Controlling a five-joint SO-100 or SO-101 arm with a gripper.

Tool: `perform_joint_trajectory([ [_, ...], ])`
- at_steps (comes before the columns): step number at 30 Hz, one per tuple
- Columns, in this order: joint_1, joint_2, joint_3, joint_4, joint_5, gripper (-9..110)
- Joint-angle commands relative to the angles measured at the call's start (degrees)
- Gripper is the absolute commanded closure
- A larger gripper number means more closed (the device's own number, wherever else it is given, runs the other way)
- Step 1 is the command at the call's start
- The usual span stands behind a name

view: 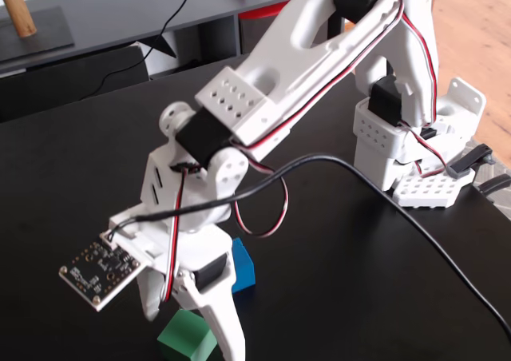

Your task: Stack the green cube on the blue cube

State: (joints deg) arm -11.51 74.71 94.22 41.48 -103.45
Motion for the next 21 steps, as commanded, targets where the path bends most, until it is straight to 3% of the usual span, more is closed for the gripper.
perform_joint_trajectory([
  [1,-0.26,1.05,-0.62,-1.67,0.88,53],
  [6,-0.26,0.44,0.26,-3.43,0.97,55],
  [13,-0.35,0.62,0.88,-1.67,-0.44,76],
  [21,-0.53,0.97,0.97,-0.35,1.14,88],
])
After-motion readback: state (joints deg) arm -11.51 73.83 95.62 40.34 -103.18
